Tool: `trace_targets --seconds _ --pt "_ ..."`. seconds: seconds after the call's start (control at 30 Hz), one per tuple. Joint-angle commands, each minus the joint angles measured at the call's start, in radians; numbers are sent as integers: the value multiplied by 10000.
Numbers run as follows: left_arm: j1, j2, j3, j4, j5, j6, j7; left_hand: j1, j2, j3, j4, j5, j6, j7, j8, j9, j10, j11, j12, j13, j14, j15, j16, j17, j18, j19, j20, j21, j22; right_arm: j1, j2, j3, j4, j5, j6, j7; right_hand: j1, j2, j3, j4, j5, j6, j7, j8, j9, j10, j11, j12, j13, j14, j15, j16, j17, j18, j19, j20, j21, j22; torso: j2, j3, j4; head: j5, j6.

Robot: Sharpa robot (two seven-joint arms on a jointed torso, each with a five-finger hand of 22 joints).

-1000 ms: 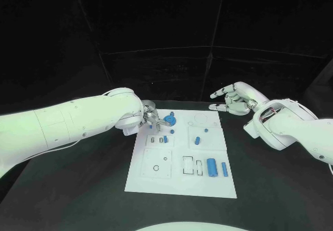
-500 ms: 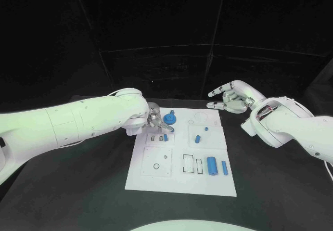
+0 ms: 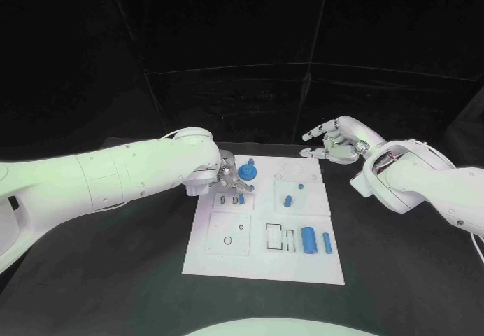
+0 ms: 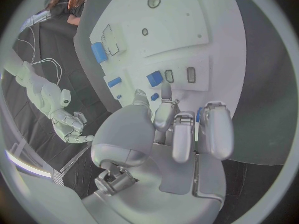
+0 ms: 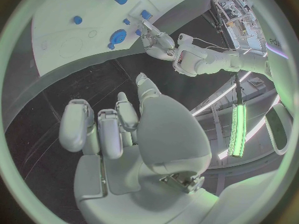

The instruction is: Assemble the parts on the task board

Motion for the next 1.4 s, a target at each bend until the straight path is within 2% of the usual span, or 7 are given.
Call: trace_targets --seconds 0.03,0.2,0.47,1.03,1.1,1.2,1.4 --pt "7 60 -4 -56 -40 328 -88 6 99 -21 -30 -18 -87 15 59 31 69 -8 34 11 1057 -47 30 2631 -118 201 -26 61 16 24 34 6 -12 26 105 -9 96 36 -65 29 66 -45 -22 72 2 -49 15 -33 -11 609 9 -25 845 46 -53 -31 -39 -10 7 2 -7 21 -13" --pt "0 132 -28 -118 -31 532 -111 131 149 20 -119 -15 -145 19 106 128 66 -3 43 35 1057 -41 30 2631 -120 192 -20 85 51 23 58 6 -36 26 126 -15 107 53 -82 47 116 -47 -23 87 2 -44 14 -29 -10 610 6 -29 844 47 -52 -33 -42 -13 6 11 -3 46 -27" --pt "-19 240 -84 -201 -28 711 -135 321 235 128 -275 -14 -235 31 158 261 57 7 49 64 1057 -31 30 2631 -127 184 -9 129 119 23 104 6 -72 26 154 -23 140 73 -112 70 210 -50 -27 113 3 -44 10 -35 -19 613 2 -34 844 46 -48 -37 -45 -12 14 -3 -8 29 -27" --pt "-44 316 -106 -244 29 624 -139 624 376 373 -577 -14 -331 37 237 463 68 14 78 131 1057 -22 30 2631 -130 163 4 172 190 22 192 6 -148 73 218 -12 149 86 -127 87 255 -45 -30 128 4 -37 8 -27 -13 613 0 -39 840 46 -47 -38 -49 -15 5 3 -4 72 -87" --pt "-46 309 -106 -227 66 589 -137 828 479 553 -751 -11 -361 33 261 526 70 9 82 147 1057 -26 30 2631 -129 156 4 180 204 22 197 6 -158 78 228 -12 149 86 -127 87 255 -45 -30 128 4 -37 8 -27 -13 613 0 -39 840 46 -47 -38 -49 -15 6 2 -2 59 -96" --pt "-48 300 -106 -201 153 543 -130 1502 706 1027 -1247 -1 -430 -28 275 594 72 -47 88 172 1057 -62 30 2631 -126 147 -10 186 216 22 206 6 -174 81 241 -12 149 86 -127 87 255 -45 -30 128 4 -37 8 -27 -13 613 0 -39 840 46 -47 -38 -49 -15 12 1 -2 59 -110" --pt "-55 272 -106 -143 365 451 -115 2603 934 1961 -2212 5 -624 -111 191 654 5 -133 9 158 1057 -144 30 2631 -118 124 -81 182 224 21 231 5 -207 84 257 -7 159 102 -139 102 293 -38 -33 144 6 -29 5 -19 -9 615 -2 -40 842 45 -44 -40 -49 -12 11 1 -3 48 -129"
